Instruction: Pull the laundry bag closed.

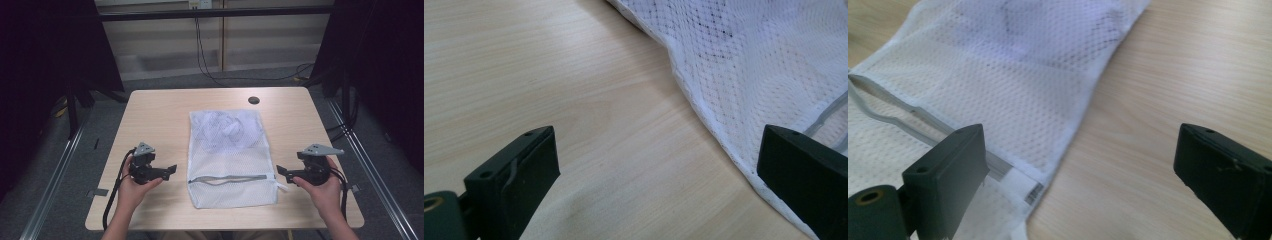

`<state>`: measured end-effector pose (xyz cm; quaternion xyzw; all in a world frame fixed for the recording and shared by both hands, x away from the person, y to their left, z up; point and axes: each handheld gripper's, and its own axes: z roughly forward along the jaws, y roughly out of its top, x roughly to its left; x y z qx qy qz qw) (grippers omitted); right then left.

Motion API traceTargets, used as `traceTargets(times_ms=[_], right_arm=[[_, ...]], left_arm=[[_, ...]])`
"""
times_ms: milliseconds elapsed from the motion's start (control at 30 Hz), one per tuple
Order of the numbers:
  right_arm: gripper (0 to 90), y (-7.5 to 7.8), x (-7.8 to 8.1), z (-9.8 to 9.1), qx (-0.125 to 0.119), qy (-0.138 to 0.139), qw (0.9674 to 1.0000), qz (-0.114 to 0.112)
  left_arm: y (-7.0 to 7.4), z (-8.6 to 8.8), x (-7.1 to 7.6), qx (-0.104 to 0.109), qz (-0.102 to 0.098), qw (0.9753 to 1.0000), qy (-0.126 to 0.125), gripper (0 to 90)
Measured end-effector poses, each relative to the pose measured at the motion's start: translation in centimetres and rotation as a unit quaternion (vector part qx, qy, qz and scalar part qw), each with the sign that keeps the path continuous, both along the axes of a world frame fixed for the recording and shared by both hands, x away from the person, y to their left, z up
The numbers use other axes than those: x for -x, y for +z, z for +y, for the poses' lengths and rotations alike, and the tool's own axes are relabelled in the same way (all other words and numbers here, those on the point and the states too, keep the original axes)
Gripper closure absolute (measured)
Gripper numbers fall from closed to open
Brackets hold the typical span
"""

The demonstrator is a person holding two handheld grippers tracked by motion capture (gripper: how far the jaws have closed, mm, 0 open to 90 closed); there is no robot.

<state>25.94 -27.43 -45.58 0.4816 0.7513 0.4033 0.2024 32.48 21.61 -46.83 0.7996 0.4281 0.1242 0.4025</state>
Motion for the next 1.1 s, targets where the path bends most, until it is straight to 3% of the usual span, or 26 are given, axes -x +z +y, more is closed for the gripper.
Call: traceTargets(times_ms=[167,333,467,667,1100], right_arm=[[7.9,0.3,-0.2,2.0,0.011,0.022,0.9997,0.007],[8.5,0.2,-0.5,3.7,0.009,0.042,0.9990,0.013],[8.5,0.1,-1.2,6.2,-0.002,0.063,0.9978,0.020],[8.5,-0.4,-1.9,8.8,-0.006,0.080,0.9961,0.037],[8.5,-0.3,-3.2,12.5,-0.010,0.101,0.9936,0.049]], left_arm=[[0.3,0.1,0.7,0.010,-0.004,0.9999,0.000,4.1],[0.3,0.3,0.9,0.015,0.000,0.9999,0.002,3.9],[0.4,0.3,1.0,0.018,-0.001,0.9998,0.001,3.7],[0.4,0.2,0.9,0.019,-0.001,0.9998,-0.001,3.7],[0.3,0.4,0.6,0.022,0.002,0.9997,-0.002,3.7]])
